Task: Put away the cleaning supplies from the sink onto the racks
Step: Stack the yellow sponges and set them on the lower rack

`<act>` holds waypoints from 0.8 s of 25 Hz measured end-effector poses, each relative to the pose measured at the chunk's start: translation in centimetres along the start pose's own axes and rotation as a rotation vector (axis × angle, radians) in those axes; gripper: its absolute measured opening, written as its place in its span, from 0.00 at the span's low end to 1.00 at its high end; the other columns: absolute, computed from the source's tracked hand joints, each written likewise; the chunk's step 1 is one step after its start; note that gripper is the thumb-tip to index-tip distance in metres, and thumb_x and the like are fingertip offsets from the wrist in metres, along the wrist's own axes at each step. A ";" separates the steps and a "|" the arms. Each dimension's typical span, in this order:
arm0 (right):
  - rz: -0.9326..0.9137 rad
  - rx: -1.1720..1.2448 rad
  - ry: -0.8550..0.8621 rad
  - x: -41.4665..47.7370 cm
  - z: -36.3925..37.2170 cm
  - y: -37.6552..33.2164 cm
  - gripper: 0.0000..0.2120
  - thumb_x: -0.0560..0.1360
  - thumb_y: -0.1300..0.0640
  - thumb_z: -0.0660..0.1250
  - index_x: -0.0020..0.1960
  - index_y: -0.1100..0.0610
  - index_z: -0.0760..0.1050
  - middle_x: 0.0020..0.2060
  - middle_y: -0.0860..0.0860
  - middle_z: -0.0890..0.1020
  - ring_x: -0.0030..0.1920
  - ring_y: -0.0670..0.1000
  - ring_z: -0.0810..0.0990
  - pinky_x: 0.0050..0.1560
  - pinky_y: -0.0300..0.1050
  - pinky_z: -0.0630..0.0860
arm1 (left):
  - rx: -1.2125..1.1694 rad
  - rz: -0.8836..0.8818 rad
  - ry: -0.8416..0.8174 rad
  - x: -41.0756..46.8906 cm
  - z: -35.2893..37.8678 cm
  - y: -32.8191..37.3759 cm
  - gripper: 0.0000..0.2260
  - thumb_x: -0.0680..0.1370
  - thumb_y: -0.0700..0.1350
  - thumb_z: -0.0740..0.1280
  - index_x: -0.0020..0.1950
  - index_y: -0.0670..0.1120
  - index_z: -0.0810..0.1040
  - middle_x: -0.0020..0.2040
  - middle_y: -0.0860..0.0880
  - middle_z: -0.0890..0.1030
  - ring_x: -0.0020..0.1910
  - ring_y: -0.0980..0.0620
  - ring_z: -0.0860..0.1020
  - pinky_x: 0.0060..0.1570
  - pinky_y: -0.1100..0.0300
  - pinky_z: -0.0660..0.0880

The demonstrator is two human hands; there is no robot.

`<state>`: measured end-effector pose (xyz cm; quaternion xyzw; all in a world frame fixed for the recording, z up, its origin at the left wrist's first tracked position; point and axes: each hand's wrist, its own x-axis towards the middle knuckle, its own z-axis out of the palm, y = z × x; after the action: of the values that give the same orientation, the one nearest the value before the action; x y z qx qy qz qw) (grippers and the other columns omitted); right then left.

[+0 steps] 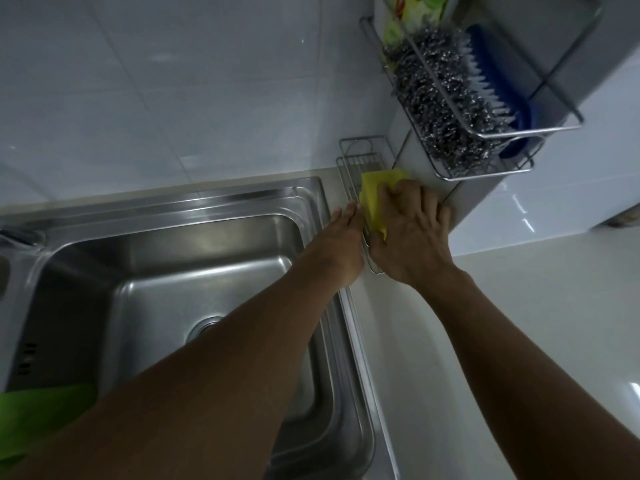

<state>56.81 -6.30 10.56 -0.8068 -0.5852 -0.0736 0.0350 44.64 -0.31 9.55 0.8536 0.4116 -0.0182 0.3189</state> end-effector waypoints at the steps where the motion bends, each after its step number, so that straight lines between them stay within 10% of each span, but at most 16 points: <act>1: -0.005 -0.017 -0.006 0.2 0.2 -0.1 0.31 0.73 0.46 0.62 0.73 0.56 0.66 0.67 0.58 0.69 0.62 0.62 0.69 0.56 0.56 0.68 | 0.000 -0.002 0.006 0.1 0.0 0.1 0.37 0.78 0.33 0.58 0.82 0.47 0.43 0.83 0.51 0.44 0.81 0.50 0.44 0.79 0.52 0.52; 7: 0.071 0.323 -0.047 5.4 1.5 -0.2 0.26 0.77 0.63 0.62 0.74 0.55 0.63 0.70 0.60 0.69 0.63 0.66 0.75 0.58 0.56 0.75 | 0.023 -0.017 0.034 0.1 0.3 0.7 0.39 0.77 0.32 0.62 0.82 0.44 0.44 0.83 0.48 0.46 0.81 0.47 0.46 0.78 0.52 0.53; 13: -0.092 0.238 -0.279 8.8 2.8 0.3 0.41 0.77 0.62 0.66 0.81 0.63 0.44 0.81 0.60 0.44 0.81 0.64 0.40 0.79 0.59 0.51 | 0.094 0.014 -0.012 -0.3 -0.3 0.2 0.38 0.79 0.33 0.60 0.82 0.45 0.41 0.83 0.49 0.43 0.81 0.47 0.43 0.77 0.53 0.51; 17: -0.073 0.098 -0.169 7.3 2.4 -0.8 0.41 0.76 0.60 0.64 0.81 0.60 0.44 0.82 0.57 0.44 0.81 0.61 0.39 0.79 0.57 0.39 | 0.130 0.016 -0.016 -2.9 0.0 -1.9 0.36 0.80 0.38 0.60 0.81 0.43 0.41 0.83 0.46 0.42 0.81 0.48 0.41 0.79 0.55 0.42; 20: -0.166 0.101 -0.020 4.4 2.0 -2.8 0.37 0.76 0.60 0.61 0.81 0.62 0.49 0.81 0.58 0.52 0.81 0.61 0.47 0.80 0.61 0.48 | 0.148 -0.034 -0.009 -5.6 0.0 -3.7 0.34 0.80 0.41 0.58 0.81 0.41 0.42 0.82 0.44 0.43 0.81 0.48 0.42 0.79 0.53 0.41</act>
<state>55.68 -1.00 9.24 -0.7535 -0.6532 -0.0384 0.0636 38.28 -2.48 9.18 0.8676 0.4221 -0.0580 0.2562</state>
